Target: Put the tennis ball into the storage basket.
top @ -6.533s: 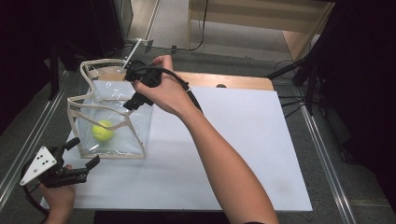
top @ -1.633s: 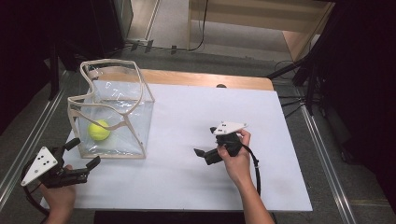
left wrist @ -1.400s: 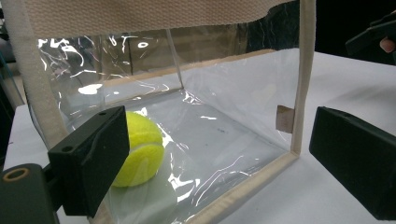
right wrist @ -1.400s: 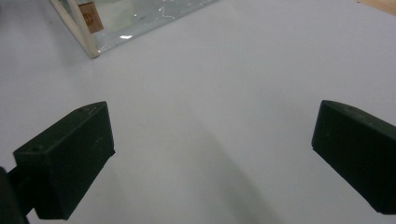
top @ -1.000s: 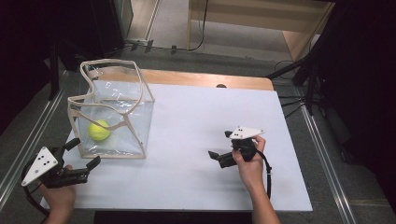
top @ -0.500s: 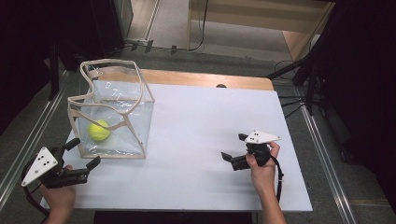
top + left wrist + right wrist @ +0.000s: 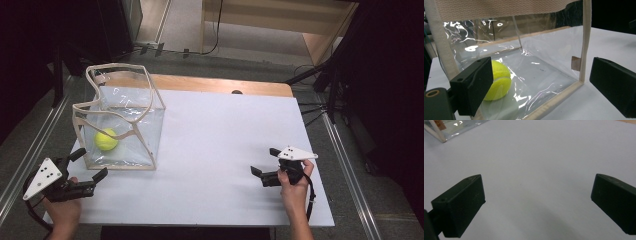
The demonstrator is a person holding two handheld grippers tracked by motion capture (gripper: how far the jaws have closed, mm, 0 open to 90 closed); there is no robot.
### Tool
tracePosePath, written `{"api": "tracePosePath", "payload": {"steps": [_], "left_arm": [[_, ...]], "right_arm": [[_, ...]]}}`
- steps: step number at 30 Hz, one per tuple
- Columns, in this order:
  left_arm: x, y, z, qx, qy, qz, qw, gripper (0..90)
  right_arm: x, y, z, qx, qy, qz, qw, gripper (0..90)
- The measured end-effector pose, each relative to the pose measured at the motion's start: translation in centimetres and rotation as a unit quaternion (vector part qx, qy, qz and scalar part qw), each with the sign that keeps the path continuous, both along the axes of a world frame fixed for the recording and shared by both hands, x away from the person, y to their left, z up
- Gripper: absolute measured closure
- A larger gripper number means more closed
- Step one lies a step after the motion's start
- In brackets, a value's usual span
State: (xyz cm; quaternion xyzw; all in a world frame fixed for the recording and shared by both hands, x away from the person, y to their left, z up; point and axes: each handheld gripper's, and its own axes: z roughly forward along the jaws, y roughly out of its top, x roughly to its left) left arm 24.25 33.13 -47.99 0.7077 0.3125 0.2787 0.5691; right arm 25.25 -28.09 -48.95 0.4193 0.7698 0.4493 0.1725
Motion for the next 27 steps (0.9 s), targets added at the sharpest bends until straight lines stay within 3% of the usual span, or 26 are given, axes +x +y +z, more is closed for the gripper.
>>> {"api": "tracePosePath", "payload": {"steps": [24, 27], "left_arm": [[0.0, 0.0, 0.0, 0.000, 0.000, 0.002, 1.0000, 5.4], [0.0, 0.0, 0.0, -0.002, 0.000, 0.002, 1.0000, 5.4]], "right_arm": [[-2.2, -4.0, -1.2, 0.027, -0.011, -0.045, 0.9986, 0.0], [-2.5, -4.5, -1.2, 0.042, -0.019, -0.053, 0.9975, 0.0]]}}
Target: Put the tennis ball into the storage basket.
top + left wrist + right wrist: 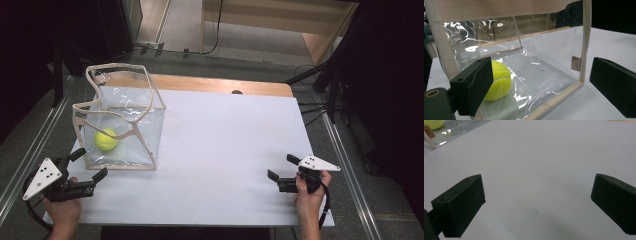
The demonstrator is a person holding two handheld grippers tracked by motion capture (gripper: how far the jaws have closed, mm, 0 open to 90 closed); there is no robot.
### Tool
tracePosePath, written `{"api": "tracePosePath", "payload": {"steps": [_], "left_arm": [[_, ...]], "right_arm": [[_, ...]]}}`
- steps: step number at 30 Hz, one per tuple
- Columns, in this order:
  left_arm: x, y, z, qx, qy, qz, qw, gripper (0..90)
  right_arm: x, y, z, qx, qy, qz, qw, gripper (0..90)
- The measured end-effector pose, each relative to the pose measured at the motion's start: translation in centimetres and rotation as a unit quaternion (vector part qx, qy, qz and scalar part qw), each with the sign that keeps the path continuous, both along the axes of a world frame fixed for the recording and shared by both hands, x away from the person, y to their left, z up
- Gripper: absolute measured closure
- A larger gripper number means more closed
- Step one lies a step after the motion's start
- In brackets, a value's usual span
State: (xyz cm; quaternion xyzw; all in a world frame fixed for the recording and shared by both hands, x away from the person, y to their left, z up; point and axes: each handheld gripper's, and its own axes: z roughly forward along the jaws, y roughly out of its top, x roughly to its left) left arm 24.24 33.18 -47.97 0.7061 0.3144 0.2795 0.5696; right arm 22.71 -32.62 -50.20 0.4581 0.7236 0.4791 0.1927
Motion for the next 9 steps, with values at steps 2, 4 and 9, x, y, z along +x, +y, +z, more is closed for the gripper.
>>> {"api": "tracePosePath", "payload": {"steps": [2, 4, 9], "left_arm": [[0.02, 0.01, 0.00, -0.002, -0.001, 0.000, 1.0000, 5.4], [0.01, 0.05, 0.01, -0.001, -0.001, 0.000, 1.0000, 5.4], [0.02, 0.09, 0.01, -0.006, 0.001, 0.000, 1.0000, 5.4]], "right_arm": [[-0.26, -0.44, 0.02, 0.011, -0.007, -0.011, 0.9999, 0.0], [-0.50, -0.82, -0.05, 0.019, -0.011, -0.018, 0.9996, 0.0], [-0.83, -1.07, -0.19, 0.024, -0.012, -0.024, 0.9994, 0.0]]}}
